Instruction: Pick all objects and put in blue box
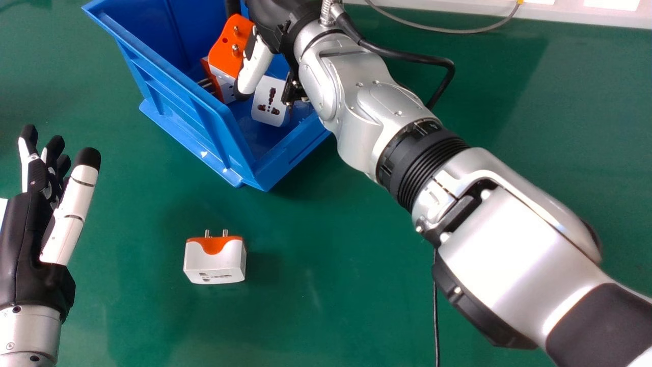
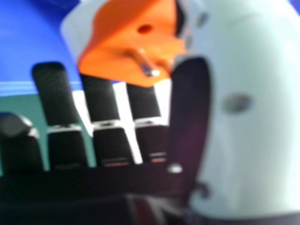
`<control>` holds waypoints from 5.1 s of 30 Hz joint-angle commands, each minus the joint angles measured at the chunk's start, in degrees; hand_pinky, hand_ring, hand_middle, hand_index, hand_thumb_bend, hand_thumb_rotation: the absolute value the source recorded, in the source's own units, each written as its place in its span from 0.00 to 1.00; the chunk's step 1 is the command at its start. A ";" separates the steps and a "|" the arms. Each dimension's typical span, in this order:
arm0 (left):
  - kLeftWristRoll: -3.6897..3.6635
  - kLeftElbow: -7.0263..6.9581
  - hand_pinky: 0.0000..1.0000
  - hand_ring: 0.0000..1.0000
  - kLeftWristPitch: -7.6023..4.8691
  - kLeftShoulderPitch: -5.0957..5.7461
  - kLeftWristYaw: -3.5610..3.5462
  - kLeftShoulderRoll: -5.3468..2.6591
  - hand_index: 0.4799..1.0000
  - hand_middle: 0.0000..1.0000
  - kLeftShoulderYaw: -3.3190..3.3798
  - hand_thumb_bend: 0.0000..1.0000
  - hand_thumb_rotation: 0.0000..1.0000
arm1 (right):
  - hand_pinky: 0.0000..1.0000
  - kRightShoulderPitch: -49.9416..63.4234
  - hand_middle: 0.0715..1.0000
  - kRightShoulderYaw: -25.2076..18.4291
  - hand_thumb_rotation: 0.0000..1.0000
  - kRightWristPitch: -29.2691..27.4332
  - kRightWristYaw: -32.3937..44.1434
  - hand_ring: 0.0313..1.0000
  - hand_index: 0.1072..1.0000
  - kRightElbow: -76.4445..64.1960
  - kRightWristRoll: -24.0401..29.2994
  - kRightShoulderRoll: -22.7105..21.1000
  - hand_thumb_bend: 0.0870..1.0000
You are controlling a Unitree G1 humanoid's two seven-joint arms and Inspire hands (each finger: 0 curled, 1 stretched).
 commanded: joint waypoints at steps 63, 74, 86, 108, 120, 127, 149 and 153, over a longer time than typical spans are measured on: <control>-0.38 -0.88 1.00 1.00 0.46 -0.05 -0.27 0.89 1.00 1.00 0.55 0.56 0.72 | 1.00 -0.25 1.00 8.66 0.66 2.46 -3.47 1.00 1.00 -3.15 -3.42 -1.54 1.00; -0.31 -1.99 1.00 1.00 1.40 0.30 -0.11 0.86 1.00 1.00 0.49 0.55 0.72 | 1.00 -0.25 1.00 9.35 0.67 2.73 -1.10 1.00 1.00 -2.88 -3.63 -1.77 1.00; -0.32 -1.92 1.00 1.00 0.65 0.73 -0.49 0.70 1.00 1.00 0.32 0.57 0.72 | 1.00 0.71 1.00 11.09 0.64 -0.05 1.70 1.00 1.00 -3.44 -5.54 -4.00 1.00; 0.09 0.29 1.00 1.00 -1.26 -0.05 -1.14 0.76 1.00 1.00 0.09 0.59 0.74 | 1.00 3.09 1.00 9.87 0.62 -0.26 -1.90 1.00 1.00 -5.70 -5.76 -5.56 1.00; -0.51 0.41 1.00 1.00 -1.15 -0.15 -1.67 0.91 1.00 1.00 0.18 0.61 0.75 | 1.00 17.94 1.00 5.43 0.39 -2.74 -7.93 1.00 1.00 -28.27 -4.90 -13.18 0.96; -0.62 0.40 1.00 1.00 -1.40 -0.17 -1.84 0.80 1.00 1.00 0.11 0.62 0.75 | 1.00 33.32 1.00 3.22 0.26 -2.00 -8.61 1.00 1.00 -49.67 -6.74 -19.34 0.91; 0.11 0.69 1.00 1.00 -1.43 -0.67 -0.83 0.82 1.00 1.00 0.14 0.63 0.77 | 0.99 68.90 1.00 -4.96 0.33 -25.65 -11.84 1.00 1.00 -77.35 -6.93 -36.45 0.74; 0.06 0.78 1.00 1.00 -1.33 -0.86 -0.56 0.65 1.00 1.00 0.13 0.63 0.77 | 0.98 70.12 1.00 -5.97 0.32 -33.72 -9.89 1.00 1.00 -76.82 -6.07 -41.41 0.72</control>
